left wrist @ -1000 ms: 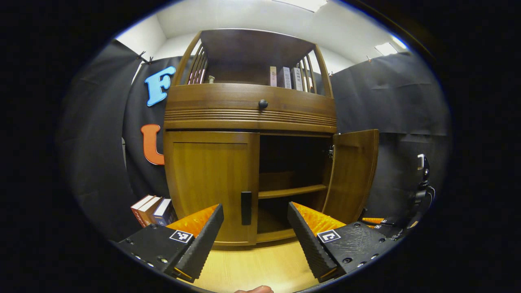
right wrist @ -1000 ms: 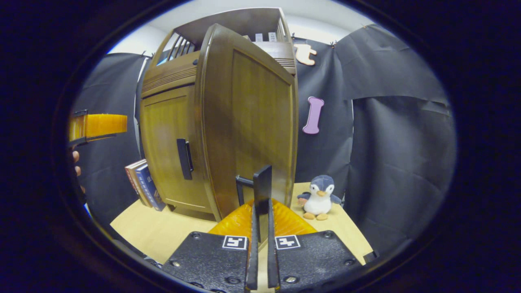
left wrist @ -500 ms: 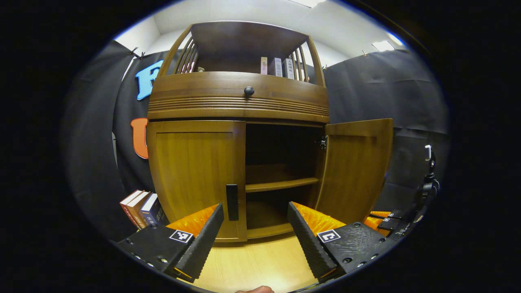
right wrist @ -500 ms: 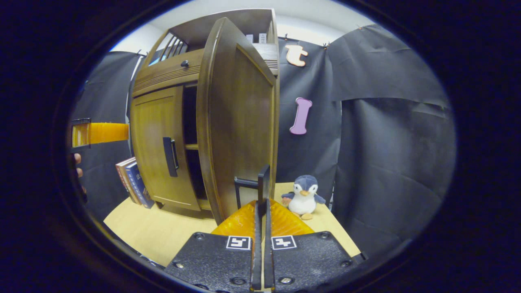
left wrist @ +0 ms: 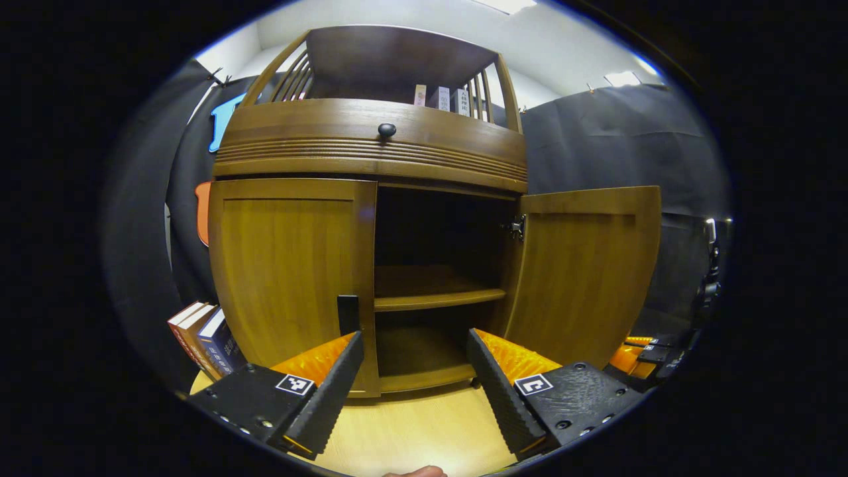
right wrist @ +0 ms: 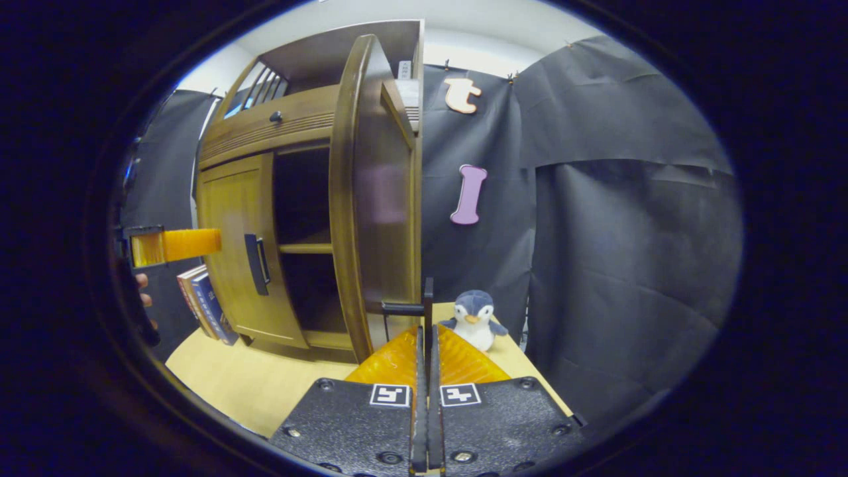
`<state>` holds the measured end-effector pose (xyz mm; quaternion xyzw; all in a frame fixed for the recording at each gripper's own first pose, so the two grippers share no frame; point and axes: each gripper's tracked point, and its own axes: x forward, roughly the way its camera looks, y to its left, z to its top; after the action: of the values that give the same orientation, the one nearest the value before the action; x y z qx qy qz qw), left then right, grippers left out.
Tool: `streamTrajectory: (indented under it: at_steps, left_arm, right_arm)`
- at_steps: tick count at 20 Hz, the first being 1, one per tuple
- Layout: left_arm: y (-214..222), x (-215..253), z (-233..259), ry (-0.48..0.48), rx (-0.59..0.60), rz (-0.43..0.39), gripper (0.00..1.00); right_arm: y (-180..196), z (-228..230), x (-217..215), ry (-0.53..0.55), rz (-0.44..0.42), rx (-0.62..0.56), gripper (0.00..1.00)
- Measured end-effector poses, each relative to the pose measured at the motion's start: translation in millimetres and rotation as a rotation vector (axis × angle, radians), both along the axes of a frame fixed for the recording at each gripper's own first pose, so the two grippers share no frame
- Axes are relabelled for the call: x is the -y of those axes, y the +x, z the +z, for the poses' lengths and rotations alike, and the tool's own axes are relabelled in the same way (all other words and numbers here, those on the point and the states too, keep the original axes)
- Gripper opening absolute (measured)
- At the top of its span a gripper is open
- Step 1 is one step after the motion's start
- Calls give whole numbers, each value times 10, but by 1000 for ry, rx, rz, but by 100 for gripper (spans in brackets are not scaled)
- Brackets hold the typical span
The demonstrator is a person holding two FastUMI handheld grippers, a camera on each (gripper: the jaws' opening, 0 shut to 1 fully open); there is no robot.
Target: Open the right door of the double-door shoe cabinet with the right hand, and open the left door with the left hand.
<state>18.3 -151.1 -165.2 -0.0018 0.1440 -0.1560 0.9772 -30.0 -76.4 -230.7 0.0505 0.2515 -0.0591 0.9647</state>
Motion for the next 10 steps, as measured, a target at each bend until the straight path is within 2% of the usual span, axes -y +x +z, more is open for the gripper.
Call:
streamTrajectory:
  at_steps: [5,10]
  left_arm:
    - [228,-98,-260,6,-49,30,94]
    - [535,-317,-407,5,-55,100,94]
  right_arm:
    - [-41,89,250,-18,-66,24,4]
    - [-134,215,509,-37,-125,52,4]
